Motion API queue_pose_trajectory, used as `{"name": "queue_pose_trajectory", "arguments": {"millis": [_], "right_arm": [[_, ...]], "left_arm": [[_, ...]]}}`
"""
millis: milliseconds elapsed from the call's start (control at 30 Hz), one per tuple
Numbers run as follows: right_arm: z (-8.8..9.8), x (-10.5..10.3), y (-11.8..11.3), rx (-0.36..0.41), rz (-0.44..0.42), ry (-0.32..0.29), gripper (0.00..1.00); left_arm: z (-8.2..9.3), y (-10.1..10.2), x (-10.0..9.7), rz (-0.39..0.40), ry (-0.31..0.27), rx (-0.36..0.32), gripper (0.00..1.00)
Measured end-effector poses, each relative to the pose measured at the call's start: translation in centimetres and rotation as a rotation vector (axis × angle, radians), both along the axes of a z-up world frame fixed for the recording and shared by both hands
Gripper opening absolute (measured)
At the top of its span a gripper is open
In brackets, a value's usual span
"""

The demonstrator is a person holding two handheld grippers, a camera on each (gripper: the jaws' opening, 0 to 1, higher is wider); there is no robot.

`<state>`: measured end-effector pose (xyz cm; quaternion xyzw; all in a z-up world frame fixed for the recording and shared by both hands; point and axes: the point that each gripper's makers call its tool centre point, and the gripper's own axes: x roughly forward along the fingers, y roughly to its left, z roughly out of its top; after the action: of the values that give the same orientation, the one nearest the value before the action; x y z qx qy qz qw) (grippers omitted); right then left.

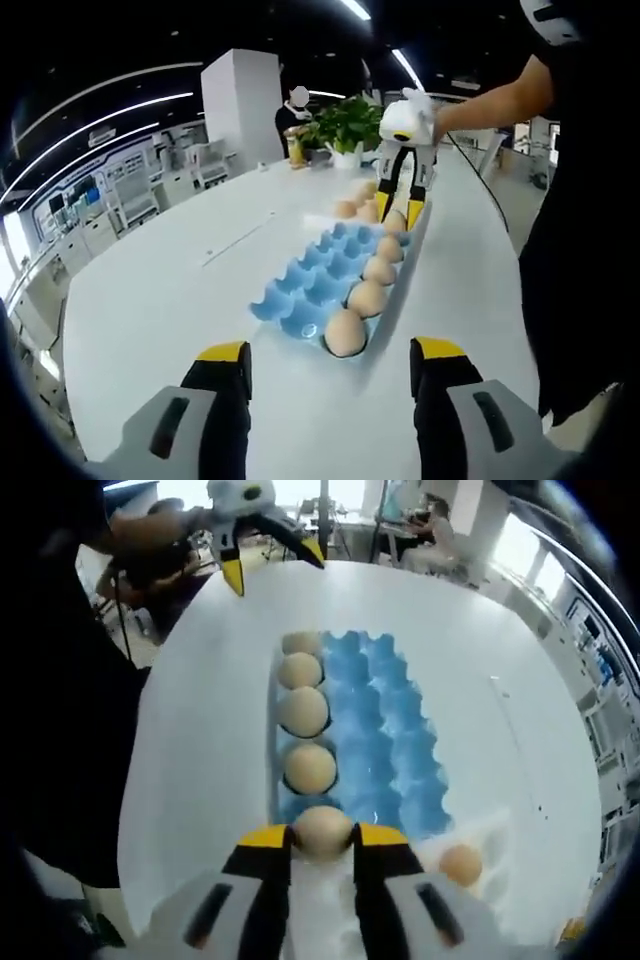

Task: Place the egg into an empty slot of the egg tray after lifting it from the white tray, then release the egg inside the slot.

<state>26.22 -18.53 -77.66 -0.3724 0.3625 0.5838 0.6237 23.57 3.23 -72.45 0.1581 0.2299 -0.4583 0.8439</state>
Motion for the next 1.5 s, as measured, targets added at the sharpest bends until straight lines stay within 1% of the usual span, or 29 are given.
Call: {"name": "queue_pose_trajectory", "arguments": {"millis": [200,267,333,433,833,1067,1233,1500], "right_arm": [[-0.6,-0.2,0.6,-0.009,0.022,0.005,0.23],[-0.7,-0.3,0.5,-0.013,0.023,0.018,0.23],[-0.9,-0.2,0.4,-0.020,0.030,0.011,0.23],[-1.3,-0.2,0.1,-0.030,0.027,0.017,0.23],[-1.9,-0.2,0.1,-0.029,0.023,0.029,0.23],[-1.8,-0.1,0.1,-0.007,0.004,0.041,0.24],[-1.7,-0.1,0.1,0.020,-0.022,0.041,0.24],[-1.8,0.0,0.2,0.058,-0.074,0.066,0.24]], "left_arm": [[-0.2,0.3,-0.1,0.003,0.009,0.008,0.64],[-0.2,0.2,-0.1,0.004,0.009,0.004,0.64],[-0.2,0.2,-0.1,0.003,0.008,0.005,0.64],[-0.2,0.1,0.0,0.001,0.008,0.005,0.63],[-0.1,0.0,0.1,-0.001,0.006,0.010,0.62],[-0.1,-0.1,0.2,-0.005,0.006,0.014,0.62],[0.1,-0.1,0.4,-0.003,-0.005,0.012,0.62],[0.1,-0.3,0.3,-0.007,-0.007,0.010,0.61]]}}
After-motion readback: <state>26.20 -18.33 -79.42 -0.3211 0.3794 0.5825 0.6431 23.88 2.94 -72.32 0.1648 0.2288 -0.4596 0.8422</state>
